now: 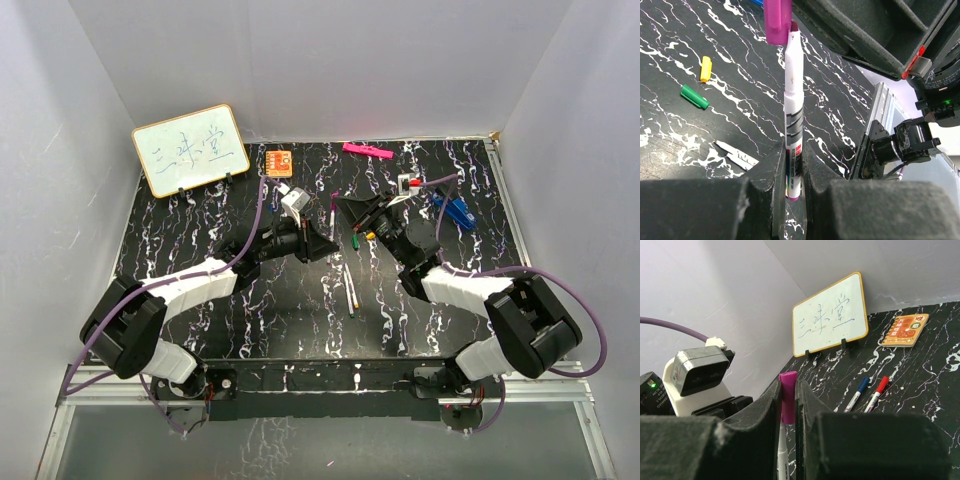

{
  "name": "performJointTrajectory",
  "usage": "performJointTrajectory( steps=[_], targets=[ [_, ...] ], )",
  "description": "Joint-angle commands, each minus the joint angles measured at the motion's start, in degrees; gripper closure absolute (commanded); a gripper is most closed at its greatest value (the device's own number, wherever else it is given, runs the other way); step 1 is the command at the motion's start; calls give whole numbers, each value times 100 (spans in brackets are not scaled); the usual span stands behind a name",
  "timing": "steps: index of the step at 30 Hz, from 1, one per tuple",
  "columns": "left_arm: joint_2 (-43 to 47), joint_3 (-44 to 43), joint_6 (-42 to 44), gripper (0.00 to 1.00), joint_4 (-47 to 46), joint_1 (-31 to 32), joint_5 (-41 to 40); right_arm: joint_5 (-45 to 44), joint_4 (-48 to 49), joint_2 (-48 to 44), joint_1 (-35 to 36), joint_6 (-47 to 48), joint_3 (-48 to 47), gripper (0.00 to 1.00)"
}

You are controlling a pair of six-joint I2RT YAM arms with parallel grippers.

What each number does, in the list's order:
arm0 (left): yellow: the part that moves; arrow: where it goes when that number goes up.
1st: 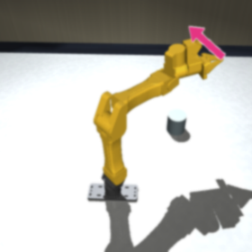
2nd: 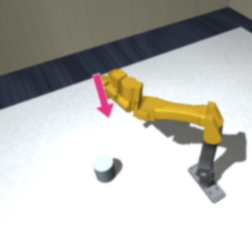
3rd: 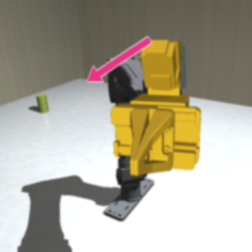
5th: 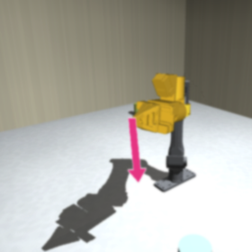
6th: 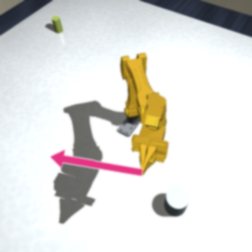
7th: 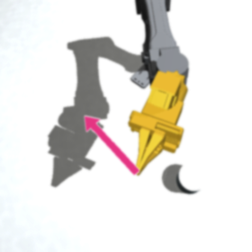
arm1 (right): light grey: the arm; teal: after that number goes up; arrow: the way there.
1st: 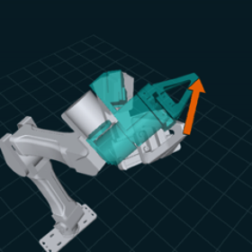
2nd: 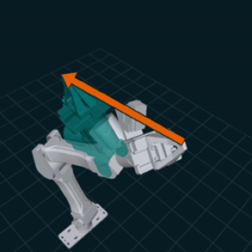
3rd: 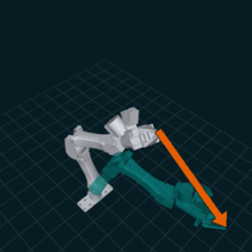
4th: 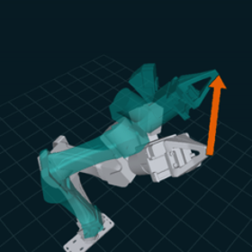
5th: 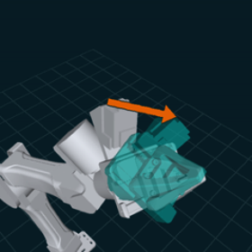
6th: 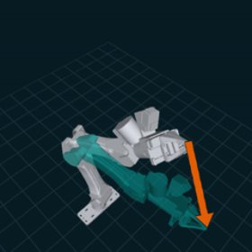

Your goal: Insert the pens into the pen caps

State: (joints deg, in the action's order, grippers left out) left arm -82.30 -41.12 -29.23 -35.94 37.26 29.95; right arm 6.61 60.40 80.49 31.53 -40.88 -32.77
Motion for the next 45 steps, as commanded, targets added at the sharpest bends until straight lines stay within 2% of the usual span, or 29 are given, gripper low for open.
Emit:
performJointTrajectory(
  steps=[1, 19, 45],
  targets=[
    [83, 29, 93, 100, -90, 27, 6, -8, 217, -196, 46, 34, -1, 100],
    [81, 289, 110, 100, 48, 27, 108, -137, 129, -99, 46, 243, -293, 100],
    [161, 127, 137, 100, -38, 27, 135, -65, 178, 63, 231, 252, -163, 100]
  ],
)
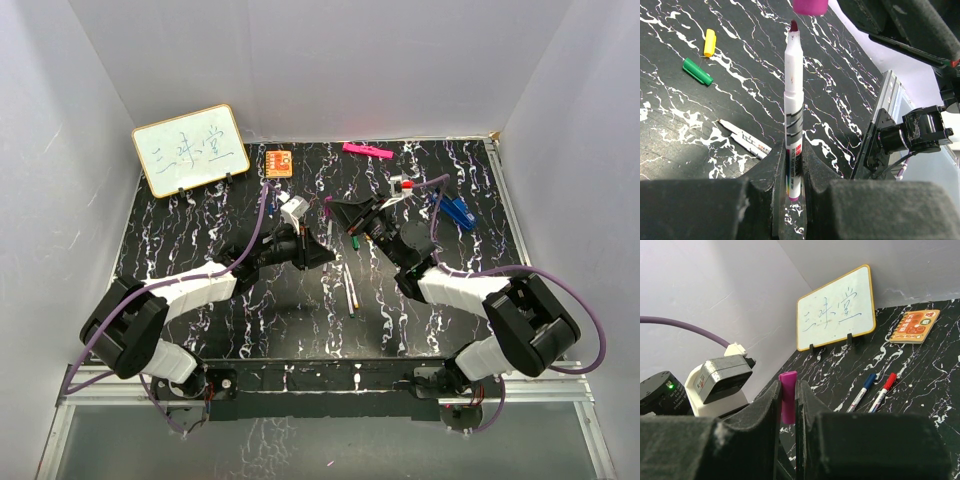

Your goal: Insert the pens into the pen caps

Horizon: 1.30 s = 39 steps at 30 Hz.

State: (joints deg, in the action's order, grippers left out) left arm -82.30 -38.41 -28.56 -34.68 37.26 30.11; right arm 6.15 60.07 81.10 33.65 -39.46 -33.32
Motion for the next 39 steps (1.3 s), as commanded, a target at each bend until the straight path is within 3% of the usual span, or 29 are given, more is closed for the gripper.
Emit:
performJointTrajectory(
  steps=[1, 14, 39],
  targets=[
    [174, -126, 69, 100, -149, 27, 118, -32, 217, 7, 19, 127, -112, 100],
    [577, 53, 156, 100, 92, 27, -37, -158, 196, 54, 16, 282, -197, 100],
    [364, 115, 205, 100, 74, 27, -89, -110, 120, 40, 18, 264, -281, 100]
  ],
)
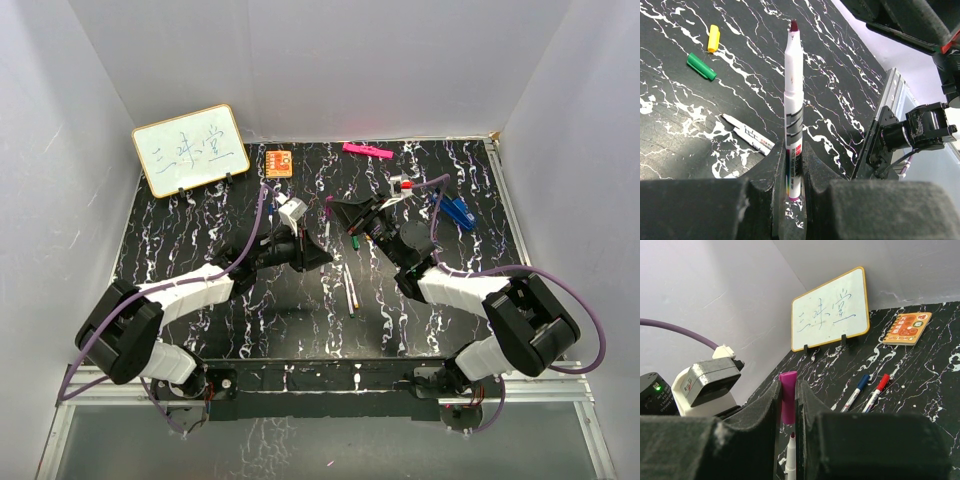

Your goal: Insert the pens into the pen caps

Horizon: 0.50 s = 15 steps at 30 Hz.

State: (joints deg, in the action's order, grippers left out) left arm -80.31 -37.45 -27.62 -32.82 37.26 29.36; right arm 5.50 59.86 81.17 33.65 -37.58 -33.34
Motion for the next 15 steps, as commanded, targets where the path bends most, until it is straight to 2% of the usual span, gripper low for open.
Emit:
performJointTrajectory(
  steps=[1, 15],
  targets=[
    [165, 15, 116, 100, -134, 27, -27, -46, 141, 31, 15, 78, -270, 100],
    [298, -57, 177, 100, -131, 27, -114, -34, 140, 13, 19, 56, -241, 100]
  ],
)
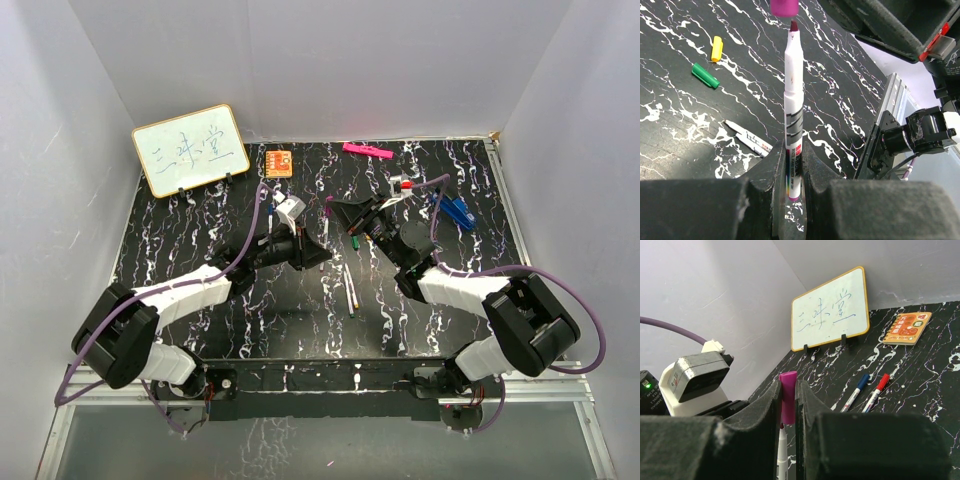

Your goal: Insert the pens into the pen caps

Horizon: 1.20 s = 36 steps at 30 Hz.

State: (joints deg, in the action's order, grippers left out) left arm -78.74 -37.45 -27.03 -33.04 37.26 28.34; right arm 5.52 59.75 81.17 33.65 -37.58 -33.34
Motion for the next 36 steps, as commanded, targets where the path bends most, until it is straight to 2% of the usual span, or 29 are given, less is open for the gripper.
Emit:
performJointTrajectory(
  steps=[1, 36],
  targets=[
    [113, -61, 110, 100, -120, 27, 0, -27, 151, 13, 17, 54, -238, 100],
    [8, -53, 116, 100, -316, 27, 22, 29, 228, 73, 17, -64, -162, 100]
  ],
)
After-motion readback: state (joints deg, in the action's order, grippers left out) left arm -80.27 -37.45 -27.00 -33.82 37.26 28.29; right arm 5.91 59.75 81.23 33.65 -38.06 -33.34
